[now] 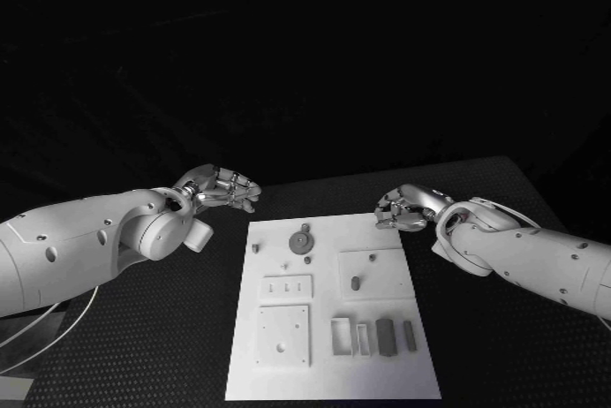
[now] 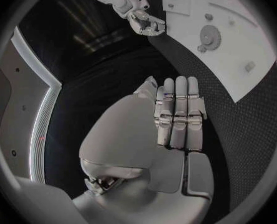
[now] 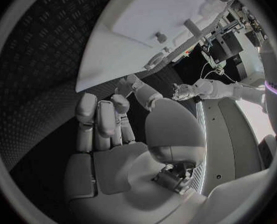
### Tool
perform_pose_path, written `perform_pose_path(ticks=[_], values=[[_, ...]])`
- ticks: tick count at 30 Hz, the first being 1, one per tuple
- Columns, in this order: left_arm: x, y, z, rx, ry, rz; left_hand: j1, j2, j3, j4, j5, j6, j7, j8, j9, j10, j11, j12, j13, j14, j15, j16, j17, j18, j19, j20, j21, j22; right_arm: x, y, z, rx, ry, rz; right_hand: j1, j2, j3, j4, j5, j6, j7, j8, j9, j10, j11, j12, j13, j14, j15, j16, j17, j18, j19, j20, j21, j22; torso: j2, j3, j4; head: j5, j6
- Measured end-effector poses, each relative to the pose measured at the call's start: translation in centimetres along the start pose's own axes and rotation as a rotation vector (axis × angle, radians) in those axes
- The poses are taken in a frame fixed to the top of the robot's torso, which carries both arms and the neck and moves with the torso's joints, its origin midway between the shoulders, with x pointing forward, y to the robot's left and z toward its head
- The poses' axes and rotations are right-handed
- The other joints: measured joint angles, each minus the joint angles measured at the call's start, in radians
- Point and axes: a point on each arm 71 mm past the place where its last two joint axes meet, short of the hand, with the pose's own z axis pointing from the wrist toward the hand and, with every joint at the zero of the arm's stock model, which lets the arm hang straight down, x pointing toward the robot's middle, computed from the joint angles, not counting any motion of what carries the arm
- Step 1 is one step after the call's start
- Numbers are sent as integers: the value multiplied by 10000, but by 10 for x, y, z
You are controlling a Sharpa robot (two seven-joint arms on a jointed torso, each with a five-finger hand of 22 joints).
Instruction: Assemble the parts on the task board
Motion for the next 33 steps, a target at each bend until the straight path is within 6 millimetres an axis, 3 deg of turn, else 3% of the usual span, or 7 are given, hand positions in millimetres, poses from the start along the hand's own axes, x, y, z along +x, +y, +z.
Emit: perform_pose_path(ticks=[6,11,15,18,22,26,33], values=[[15,-4,7,-347,332,684,-938,-168,-151,25,-70,0,0,-86,-18,39,-39,0,144,0,0,41,228,0,50,-50,77,90,-5,23,6,-37,190,-429,0,0,-2,-2,0,0,0,0,0,0,0,0,-31,-5,-71,-40,-24,0,0,1,0,0,-52,-32,-43,11,80],[25,-9,11,-684,567,1039,-1581,-333,-264,19,-70,-39,39,-176,-24,54,-54,-17,261,-1,0,45,382,0,53,-53,77,153,-6,48,8,-254,360,-597,-5,-5,-12,-12,0,0,0,0,0,0,0,0,-53,-4,-71,-40,-42,0,0,2,0,0,-145,-85,-106,81,136],[44,-13,15,-987,958,1345,-1967,-193,-860,8,-70,-46,54,-182,-33,54,-54,-56,392,-1,0,45,508,1,53,-53,76,239,0,74,10,-643,568,-720,-114,-115,-30,5,0,1,-1,78,0,0,0,0,-69,-4,-71,-80,-83,0,1,3,0,0,-229,-128,-143,127,165],[60,-16,18,-1165,1262,1540,-2125,-62,-1119,23,-70,246,-32,-182,-19,252,-144,-56,546,128,-128,165,645,1,140,-140,175,337,5,90,11,-984,705,-812,-149,-149,-42,17,0,5,-5,97,1,0,0,0,-84,-21,-88,-155,-187,0,1,4,0,0,-285,-165,-156,139,194],[78,-18,22,-1459,1569,1757,-2195,-68,-1211,29,-69,267,-53,-182,-16,253,-145,-56,605,141,-141,185,679,1,142,-142,192,379,12,111,14,-1390,824,-1071,-149,-149,-42,16,0,13,-13,99,2,1,1,0,-99,-22,-88,-156,-214,0,1,4,0,0,-338,-211,-153,151,238],[87,-19,23,-1708,1619,1853,-2757,-97,-1459,40,-69,193,20,-304,-75,164,-56,-158,617,28,-41,150,687,0,74,-91,161,379,17,126,16,-1672,902,-1306,-149,-149,-42,16,0,25,-26,100,1,1,1,0,-117,-23,-87,-155,-227,1,1,5,0,0,-383,-247,-142,173,221],[97,-20,22,-1968,1775,1947,-3366,74,-1944,52,-69,177,36,-356,-148,122,-15,-205,692,-42,-33,108,666,2,-9,-108,115,419,24,146,19,-2031,980,-1557,-149,-150,-43,15,0,30,-30,100,2,2,2,-1,-128,-24,-87,-155,-226,1,2,6,0,0,-420,-261,-146,197,210]])
